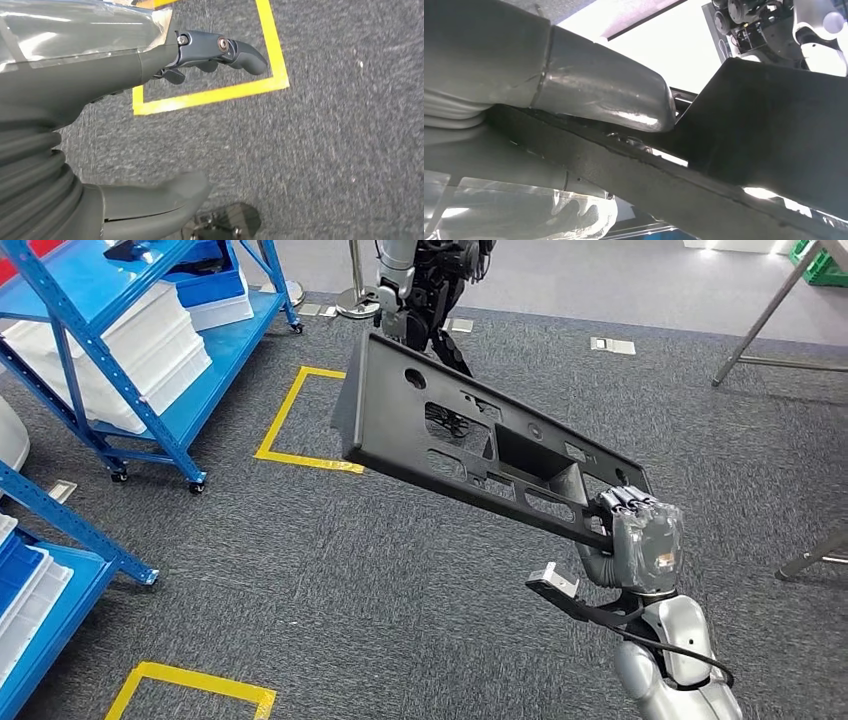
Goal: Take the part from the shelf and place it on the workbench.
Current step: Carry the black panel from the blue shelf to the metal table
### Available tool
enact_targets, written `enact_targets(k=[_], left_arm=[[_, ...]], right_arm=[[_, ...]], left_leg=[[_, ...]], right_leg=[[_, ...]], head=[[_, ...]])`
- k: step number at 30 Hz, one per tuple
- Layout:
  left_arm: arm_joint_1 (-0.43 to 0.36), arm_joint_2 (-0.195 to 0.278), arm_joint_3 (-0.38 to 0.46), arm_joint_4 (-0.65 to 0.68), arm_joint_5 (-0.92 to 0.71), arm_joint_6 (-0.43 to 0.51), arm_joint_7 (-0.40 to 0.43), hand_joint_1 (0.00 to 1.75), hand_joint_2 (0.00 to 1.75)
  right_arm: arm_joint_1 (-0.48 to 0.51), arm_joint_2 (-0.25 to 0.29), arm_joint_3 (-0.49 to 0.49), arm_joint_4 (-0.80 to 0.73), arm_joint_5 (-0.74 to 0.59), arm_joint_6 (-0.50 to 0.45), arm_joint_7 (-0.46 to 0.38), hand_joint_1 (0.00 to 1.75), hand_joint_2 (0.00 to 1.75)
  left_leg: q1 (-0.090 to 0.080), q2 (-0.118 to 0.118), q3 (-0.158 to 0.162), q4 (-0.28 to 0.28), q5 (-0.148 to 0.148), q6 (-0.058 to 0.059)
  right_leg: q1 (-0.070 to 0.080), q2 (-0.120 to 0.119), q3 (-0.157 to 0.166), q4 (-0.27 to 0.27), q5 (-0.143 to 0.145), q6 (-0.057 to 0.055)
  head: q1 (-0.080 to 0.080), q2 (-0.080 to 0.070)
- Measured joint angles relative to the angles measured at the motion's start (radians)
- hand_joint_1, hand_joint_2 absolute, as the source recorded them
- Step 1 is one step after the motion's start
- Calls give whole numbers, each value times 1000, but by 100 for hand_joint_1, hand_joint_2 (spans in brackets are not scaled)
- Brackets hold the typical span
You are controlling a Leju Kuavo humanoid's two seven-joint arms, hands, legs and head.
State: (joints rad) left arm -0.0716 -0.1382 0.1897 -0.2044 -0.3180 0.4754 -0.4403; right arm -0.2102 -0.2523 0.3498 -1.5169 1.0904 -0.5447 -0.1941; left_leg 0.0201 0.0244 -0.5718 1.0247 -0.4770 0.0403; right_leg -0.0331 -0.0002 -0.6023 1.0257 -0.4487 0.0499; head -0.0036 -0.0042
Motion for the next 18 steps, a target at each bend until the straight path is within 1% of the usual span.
enact_targets(k=[1, 4, 5, 7, 8, 11, 18], left_arm=[[1, 0, 0, 1, -2, -4, 1, 0, 175], [3, 0, 0, 2, -5, -10, 2, 0, 175], [3, 0, 0, 2, -4, -10, 2, 0, 175], [4, 0, 0, 3, -3, -10, 2, 0, 175], [4, 0, 0, 3, -2, -10, 2, 0, 175], [4, 0, 0, 3, 2, -10, 2, 0, 175], [3, -1, 2, 3, 2, -15, 2, 0, 175]], right_arm=[[1, 0, 0, 1, 0, -2, -2, 175, 0], [3, 0, 0, 2, 0, -7, -5, 175, 0], [4, 0, 0, 2, 1, -9, -6, 175, 0], [4, 0, 0, 2, 1, -11, -6, 175, 0], [5, 0, -1, 2, 1, -11, -7, 175, 0], [4, 0, -2, 3, 0, -10, -7, 175, 0], [-1, 8, -3, 8, 13, -3, -3, 175, 0]], left_leg=[[2, 0, -3, 5, -3, -5], [5, 1, -20, 30, -16, -32], [6, 1, -28, 42, -21, -39], [7, 1, -45, 67, -28, -48], [7, 1, -54, 79, -31, -50], [8, 1, -78, 111, -40, -52], [8, 1, -130, 178, -58, -51]], right_leg=[[3, 0, -5, 8, -4, -5], [7, 0, -25, 41, -17, -24], [8, 0, -34, 54, -22, -27], [10, 0, -51, 79, -30, -31], [11, 0, -60, 90, -33, -31], [12, 0, -83, 120, -41, -31], [14, 0, -132, 178, -56, -27]], head=[[-1, 0], [-3, 0], [-3, 0], [-3, 0], [-3, 0], [-3, 0], [-3, 0]])
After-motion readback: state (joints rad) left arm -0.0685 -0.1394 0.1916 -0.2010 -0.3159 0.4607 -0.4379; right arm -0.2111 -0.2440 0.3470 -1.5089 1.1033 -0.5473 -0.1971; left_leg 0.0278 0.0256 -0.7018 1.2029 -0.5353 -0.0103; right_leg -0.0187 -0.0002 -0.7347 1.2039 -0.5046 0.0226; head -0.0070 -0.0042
